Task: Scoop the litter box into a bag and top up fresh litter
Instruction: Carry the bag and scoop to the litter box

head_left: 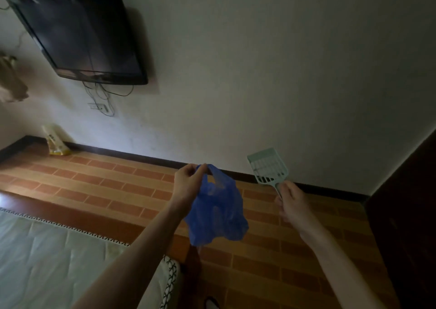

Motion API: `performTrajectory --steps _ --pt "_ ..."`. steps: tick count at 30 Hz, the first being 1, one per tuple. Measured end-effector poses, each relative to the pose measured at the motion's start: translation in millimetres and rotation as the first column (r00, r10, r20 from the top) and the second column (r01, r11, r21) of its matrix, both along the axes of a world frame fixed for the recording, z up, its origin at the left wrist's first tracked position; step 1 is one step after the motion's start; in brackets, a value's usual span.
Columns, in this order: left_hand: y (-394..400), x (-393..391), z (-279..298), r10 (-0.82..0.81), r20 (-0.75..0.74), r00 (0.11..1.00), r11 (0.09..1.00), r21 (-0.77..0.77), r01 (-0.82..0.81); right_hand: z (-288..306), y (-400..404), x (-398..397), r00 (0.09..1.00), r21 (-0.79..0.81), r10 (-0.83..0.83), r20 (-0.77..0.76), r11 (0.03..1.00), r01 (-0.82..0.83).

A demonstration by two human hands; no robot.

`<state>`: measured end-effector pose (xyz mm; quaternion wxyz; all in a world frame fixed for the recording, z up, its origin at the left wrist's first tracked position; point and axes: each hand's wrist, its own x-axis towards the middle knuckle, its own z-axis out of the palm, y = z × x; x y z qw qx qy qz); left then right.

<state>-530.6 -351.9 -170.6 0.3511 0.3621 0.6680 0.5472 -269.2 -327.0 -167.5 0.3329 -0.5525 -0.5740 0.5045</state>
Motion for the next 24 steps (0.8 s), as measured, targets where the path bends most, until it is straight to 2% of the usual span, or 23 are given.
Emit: performTrajectory --steps 13,24 --pt "108 -110 -5 0.152 0.019 0.988 0.985 0.082 -0.153 -9 138 -128 0.986 0.107 0.009 0.166 0.994 -0.027" --pt "159 -200 -13 0.266 0.026 0.964 0.954 0.138 -0.267 17 199 -238 0.973 0.177 0.129 0.193 0.970 -0.164"
